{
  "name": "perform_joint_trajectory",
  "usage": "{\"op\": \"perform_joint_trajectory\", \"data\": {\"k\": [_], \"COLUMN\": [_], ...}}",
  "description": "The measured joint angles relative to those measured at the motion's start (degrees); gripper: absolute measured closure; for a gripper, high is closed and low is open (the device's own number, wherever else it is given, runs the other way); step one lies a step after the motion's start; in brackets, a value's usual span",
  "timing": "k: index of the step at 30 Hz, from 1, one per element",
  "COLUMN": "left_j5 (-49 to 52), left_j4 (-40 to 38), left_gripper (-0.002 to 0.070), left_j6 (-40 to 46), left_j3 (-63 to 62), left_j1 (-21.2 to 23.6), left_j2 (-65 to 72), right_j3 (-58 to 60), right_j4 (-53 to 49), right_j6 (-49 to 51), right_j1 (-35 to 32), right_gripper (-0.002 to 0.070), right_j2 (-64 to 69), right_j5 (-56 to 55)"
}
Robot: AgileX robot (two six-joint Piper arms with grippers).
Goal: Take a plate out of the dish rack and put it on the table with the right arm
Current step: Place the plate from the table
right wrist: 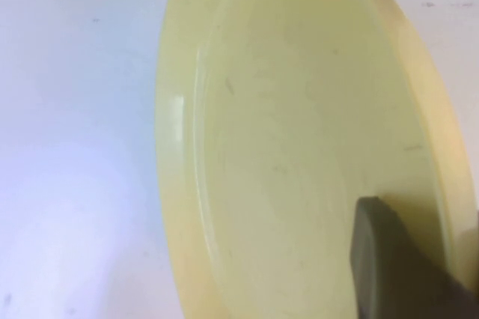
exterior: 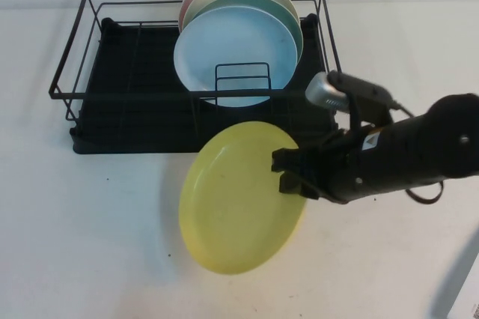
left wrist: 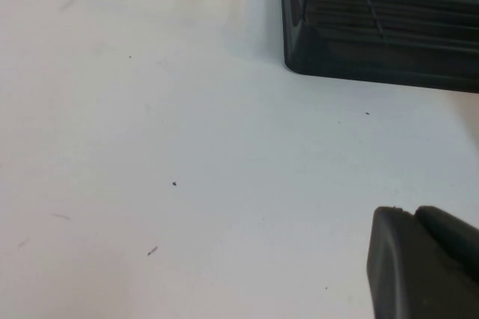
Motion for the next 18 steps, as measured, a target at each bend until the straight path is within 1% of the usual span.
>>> {"op": "perform_joint_trajectory", "data": {"k": [8, 12, 18], "left_j5": [0.0, 0.0, 0.0], "left_j4": [0.0, 0.0, 0.0], "left_gripper": [0.0679, 0.0679, 0.0679], "left_j6": [0.0, 0.0, 0.0], "left_j3": [0.0, 0.0, 0.0], "left_j1": [0.0, 0.0, 0.0], "left_j2": [0.0, 0.0, 0.0], "right_j3": [0.02, -0.2, -1.13], "right_j4": [12.6, 15.02, 15.52], "right_j6": [-10.76, -12.69, -12.89], "right_j1": [0.0, 0.0, 0.0], "right_gripper": [0.0594, 0.0594, 0.0594], "right_j2": [8.7, 10.72, 12.45], "right_j5": [-4.63, -7.14, -10.73]}}
